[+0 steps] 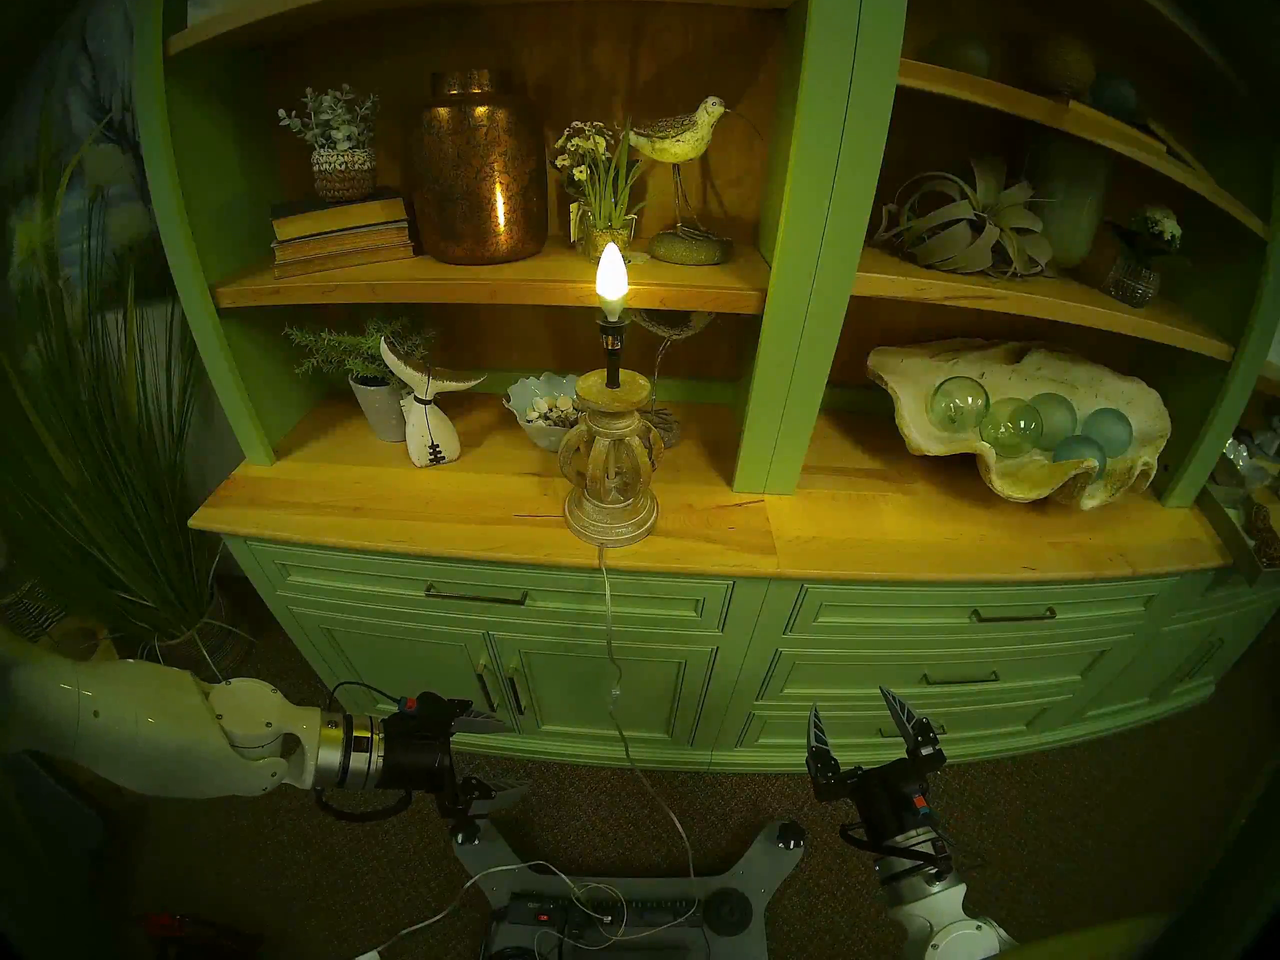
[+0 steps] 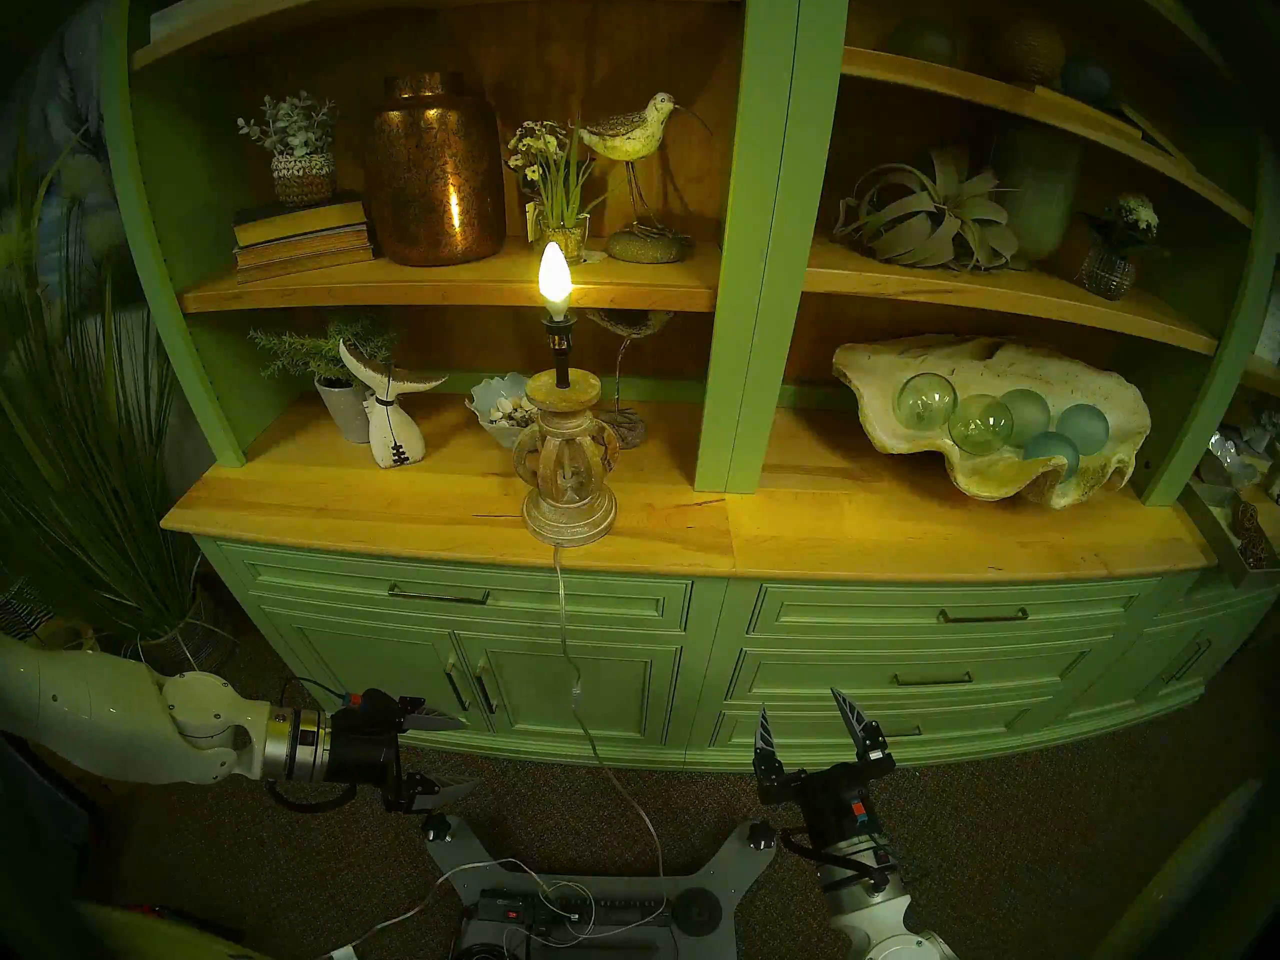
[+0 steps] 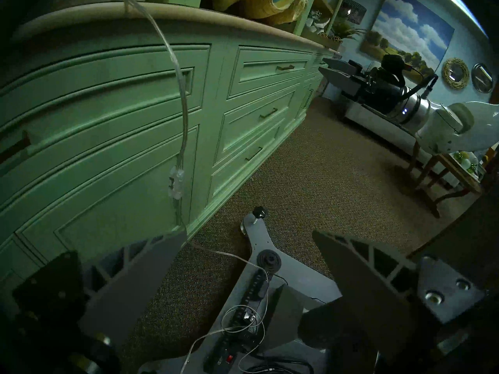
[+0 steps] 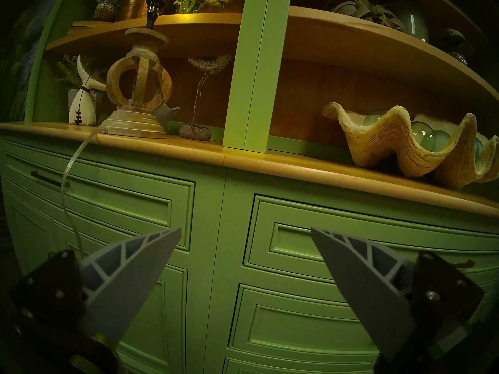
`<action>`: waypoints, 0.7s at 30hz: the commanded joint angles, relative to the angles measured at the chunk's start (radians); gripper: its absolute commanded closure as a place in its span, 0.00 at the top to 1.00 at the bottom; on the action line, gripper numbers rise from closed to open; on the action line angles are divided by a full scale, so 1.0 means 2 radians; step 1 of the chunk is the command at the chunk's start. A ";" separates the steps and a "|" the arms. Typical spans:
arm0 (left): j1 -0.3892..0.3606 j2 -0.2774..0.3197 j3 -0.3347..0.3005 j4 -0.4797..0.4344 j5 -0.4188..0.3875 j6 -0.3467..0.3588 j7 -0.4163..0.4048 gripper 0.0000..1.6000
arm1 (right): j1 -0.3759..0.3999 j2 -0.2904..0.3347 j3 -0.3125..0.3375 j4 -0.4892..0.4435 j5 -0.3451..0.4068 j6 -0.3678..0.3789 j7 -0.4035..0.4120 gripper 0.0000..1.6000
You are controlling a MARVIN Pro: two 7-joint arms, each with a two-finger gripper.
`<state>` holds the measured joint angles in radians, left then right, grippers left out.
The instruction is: Grab cable and switch light on
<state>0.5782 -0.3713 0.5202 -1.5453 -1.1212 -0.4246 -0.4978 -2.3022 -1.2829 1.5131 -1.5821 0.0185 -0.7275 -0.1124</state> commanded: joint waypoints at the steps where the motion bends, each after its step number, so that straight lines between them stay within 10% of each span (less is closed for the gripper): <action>1: -0.020 0.035 -0.008 -0.061 0.039 -0.004 0.046 1.00 | 0.007 -0.007 0.008 -0.009 -0.021 0.008 -0.014 1.00; 21: 0.017 0.029 -0.032 -0.057 0.047 -0.134 -0.025 1.00 | 0.006 -0.016 0.014 -0.002 -0.037 0.009 -0.022 1.00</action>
<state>0.6115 -0.3054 0.4720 -1.6677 -1.0084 -0.6187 -0.5281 -2.2985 -1.3172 1.5343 -1.5636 -0.0448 -0.6935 -0.1523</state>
